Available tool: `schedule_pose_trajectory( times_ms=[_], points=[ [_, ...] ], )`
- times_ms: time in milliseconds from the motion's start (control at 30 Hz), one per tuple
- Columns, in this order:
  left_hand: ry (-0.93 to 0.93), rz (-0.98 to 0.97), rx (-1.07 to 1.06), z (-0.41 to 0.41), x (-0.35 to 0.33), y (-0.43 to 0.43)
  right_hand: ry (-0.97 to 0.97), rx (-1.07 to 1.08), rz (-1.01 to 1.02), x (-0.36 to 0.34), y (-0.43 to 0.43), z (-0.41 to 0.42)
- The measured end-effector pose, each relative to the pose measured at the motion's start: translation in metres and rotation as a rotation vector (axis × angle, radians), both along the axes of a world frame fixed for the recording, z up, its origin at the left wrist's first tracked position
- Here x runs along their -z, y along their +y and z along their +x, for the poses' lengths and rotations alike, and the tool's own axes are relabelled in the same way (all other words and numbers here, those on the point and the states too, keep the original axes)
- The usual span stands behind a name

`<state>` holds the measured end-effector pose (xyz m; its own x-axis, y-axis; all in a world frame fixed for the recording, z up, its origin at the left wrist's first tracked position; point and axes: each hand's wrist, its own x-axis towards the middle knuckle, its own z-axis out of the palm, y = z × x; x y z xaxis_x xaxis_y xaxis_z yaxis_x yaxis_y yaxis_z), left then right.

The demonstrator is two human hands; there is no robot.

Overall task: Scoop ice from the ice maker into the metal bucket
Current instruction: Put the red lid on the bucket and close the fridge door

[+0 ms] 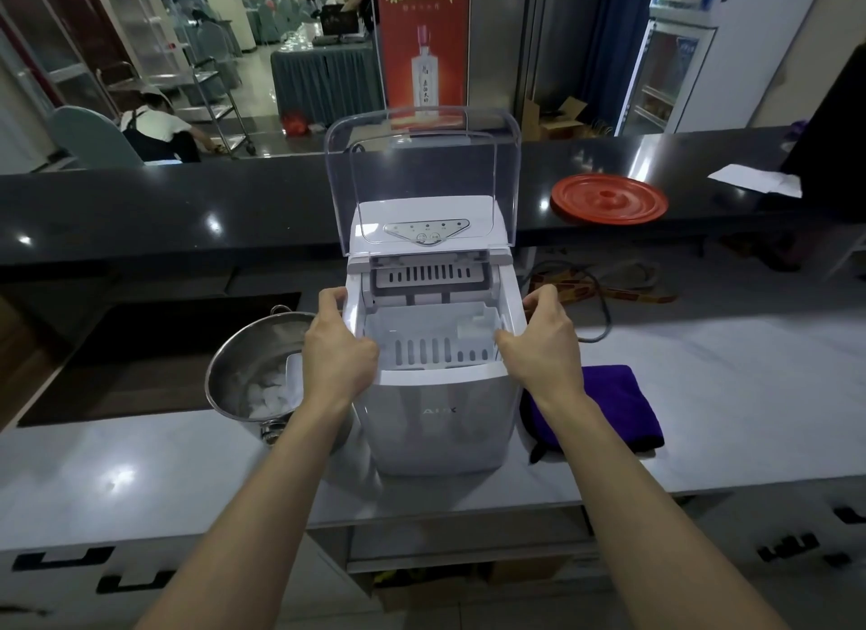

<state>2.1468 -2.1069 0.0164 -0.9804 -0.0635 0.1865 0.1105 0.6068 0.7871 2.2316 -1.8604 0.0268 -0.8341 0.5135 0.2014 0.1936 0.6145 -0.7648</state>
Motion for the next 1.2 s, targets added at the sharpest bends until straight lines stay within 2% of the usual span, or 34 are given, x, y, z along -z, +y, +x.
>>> schedule_pose_trajectory(
  times_ms=[167,267,400,500,600,767,900,1200],
  points=[
    [0.004,-0.018,0.026,0.001,0.0,-0.002,0.009,0.006,0.006,0.001,0.0,0.001],
    [0.003,-0.008,0.086,0.004,-0.005,-0.007,0.019,0.042,0.113,-0.006,-0.003,0.003],
    [0.045,0.042,0.068,0.002,-0.021,-0.034,0.24,0.076,0.269,-0.027,-0.018,0.004],
    [0.081,0.042,-0.033,-0.007,-0.036,-0.076,0.411,-0.028,0.307,-0.048,-0.046,0.0],
    [0.052,-0.042,-0.054,-0.018,-0.036,-0.114,0.503,-0.154,0.286,-0.062,-0.085,-0.009],
    [-0.043,-0.163,0.015,-0.023,-0.013,-0.146,0.455,-0.347,0.274,-0.056,-0.142,-0.033],
    [-0.078,-0.191,0.086,-0.027,0.003,-0.159,0.353,-0.39,0.275,-0.046,-0.164,-0.043],
    [-0.044,-0.203,0.154,-0.05,0.003,-0.181,0.273,-0.472,0.337,-0.038,-0.224,-0.055]
  ],
)
